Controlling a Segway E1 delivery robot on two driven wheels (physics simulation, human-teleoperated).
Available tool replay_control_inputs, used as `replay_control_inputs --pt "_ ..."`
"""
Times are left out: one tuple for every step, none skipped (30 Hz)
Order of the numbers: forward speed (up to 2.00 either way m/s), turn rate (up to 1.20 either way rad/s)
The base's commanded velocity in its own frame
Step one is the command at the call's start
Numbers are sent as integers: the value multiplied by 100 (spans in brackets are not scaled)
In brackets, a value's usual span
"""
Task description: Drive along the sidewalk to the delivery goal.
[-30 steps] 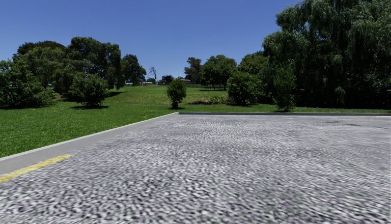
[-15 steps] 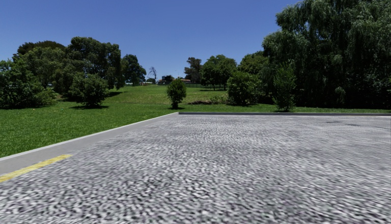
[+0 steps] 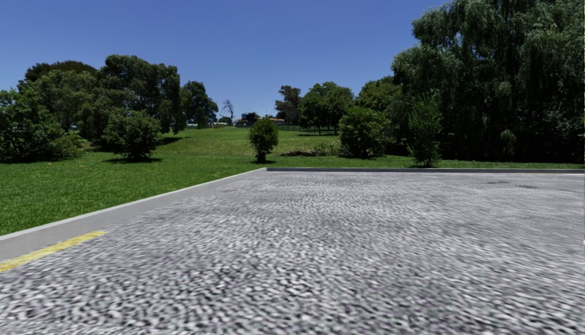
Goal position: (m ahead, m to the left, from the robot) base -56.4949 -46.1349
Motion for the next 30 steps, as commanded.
replay_control_inputs --pt "-32 -37" --pt "-49 -45" --pt "-58 -49" --pt "-59 -49" --pt "-60 -50" --pt "-60 -50" --pt "-60 -50" --pt "-60 -50" --pt "-60 -54" --pt "-60 -56" --pt "-60 -56" --pt "-60 -59" --pt "-60 -61" --pt "-60 -61" --pt "-60 -61" --pt "-60 -61" --pt "-60 -61" --pt "-60 -61" --pt "-60 -61" --pt "-60 -61" --pt "-60 -61" --pt "-60 -61" --pt "-60 -61" --pt "-60 -61" --pt "-60 -61" --pt "-60 -61" --pt "-60 -61" --pt "-60 -61" --pt "-60 -61" --pt "-60 -61"
